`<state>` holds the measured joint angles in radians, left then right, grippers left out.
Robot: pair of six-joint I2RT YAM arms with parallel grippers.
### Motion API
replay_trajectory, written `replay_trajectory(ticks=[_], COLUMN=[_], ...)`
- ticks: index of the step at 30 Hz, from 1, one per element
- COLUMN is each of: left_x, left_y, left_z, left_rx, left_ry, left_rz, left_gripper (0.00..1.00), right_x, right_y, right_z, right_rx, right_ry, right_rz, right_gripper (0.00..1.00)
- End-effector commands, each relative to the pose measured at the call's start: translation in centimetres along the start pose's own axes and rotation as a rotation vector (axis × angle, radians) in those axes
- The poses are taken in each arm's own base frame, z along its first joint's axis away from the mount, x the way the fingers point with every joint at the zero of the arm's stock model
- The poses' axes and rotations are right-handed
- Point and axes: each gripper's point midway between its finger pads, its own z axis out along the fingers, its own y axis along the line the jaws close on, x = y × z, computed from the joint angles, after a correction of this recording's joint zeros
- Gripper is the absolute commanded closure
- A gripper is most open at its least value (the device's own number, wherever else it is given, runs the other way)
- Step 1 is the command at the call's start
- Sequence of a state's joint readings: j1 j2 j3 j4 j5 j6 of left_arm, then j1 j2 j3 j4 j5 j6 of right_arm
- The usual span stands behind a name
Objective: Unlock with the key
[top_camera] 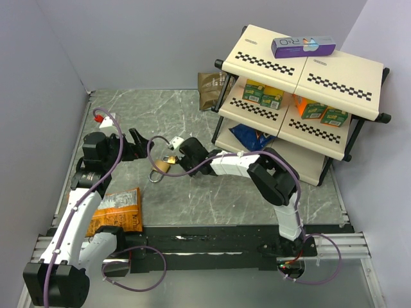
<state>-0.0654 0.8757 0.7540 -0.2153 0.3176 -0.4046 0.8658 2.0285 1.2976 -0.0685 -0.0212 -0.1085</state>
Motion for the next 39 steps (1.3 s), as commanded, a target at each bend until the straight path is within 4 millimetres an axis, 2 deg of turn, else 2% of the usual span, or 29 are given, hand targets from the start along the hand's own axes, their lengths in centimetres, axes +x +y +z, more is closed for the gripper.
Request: replay_trajectory(ticks=[1, 4, 5, 10, 15, 19, 20, 22, 23, 28, 32, 39], left_x=[-1.1, -1.2, -1.2, -1.3, -1.5, -1.4, -0.8, -0.6, 0.3, 2.7, 3.9, 5.9], left_y=[-0.7, -0.9, -1.0, -2.5, -4.6, -7.1, -8.1, -10.0, -11.1, -15.0, -16.2, -18.2], left_z=[-0.3, -0.4, -0.4, -0.8, -1.5, -2.3, -2.7, -3.4, -4.1, -6.1, -6.6, -7.2], left_rx=[0.029, 0.037, 0.040, 0.125, 0.240, 0.369, 0.427, 0.532, 0.611, 0.848, 0.901, 1.000], left_ry=[-0.025, -0.028, -0.029, -0.037, -0.051, -0.053, -0.036, -0.041, -0.007, 0.079, 0.098, 0.175], left_rz=[0.015, 0.019, 0.020, 0.040, 0.070, 0.111, 0.121, 0.156, 0.166, 0.207, 0.231, 0.237], left_gripper=[0.01, 0.01, 0.01, 0.01, 0.00, 0.01, 0.01, 0.00, 0.01, 0.01, 0.01, 0.07], right_x=[1.0, 0.9, 0.2, -0.1, -2.5, -4.3, -5.1, -5.7, -6.5, -8.3, -9.7, -11.1], right_y=[-0.8, -0.9, -1.0, -1.0, 0.1, 1.1, 1.3, 1.9, 2.1, 3.2, 4.9, 6.6], right_z=[-1.9, -3.4, -4.1, -6.3, -10.1, -13.3, -14.7, -16.1, -17.5, -21.1, -24.3, -27.9], right_rx=[0.055, 0.066, 0.064, 0.047, -0.057, -0.141, -0.158, -0.205, -0.224, -0.333, -0.453, -0.589], right_ry=[0.016, 0.003, -0.017, -0.052, -0.142, -0.217, -0.254, -0.282, -0.318, -0.407, -0.472, -0.541], right_rz=[0.060, 0.104, 0.112, 0.232, 0.328, 0.382, 0.389, 0.414, 0.431, 0.476, 0.498, 0.513], right_gripper=[0.98, 1.00, 1.00, 1.00, 1.00, 1.00, 1.00, 1.00, 1.00, 1.00, 1.00, 1.00])
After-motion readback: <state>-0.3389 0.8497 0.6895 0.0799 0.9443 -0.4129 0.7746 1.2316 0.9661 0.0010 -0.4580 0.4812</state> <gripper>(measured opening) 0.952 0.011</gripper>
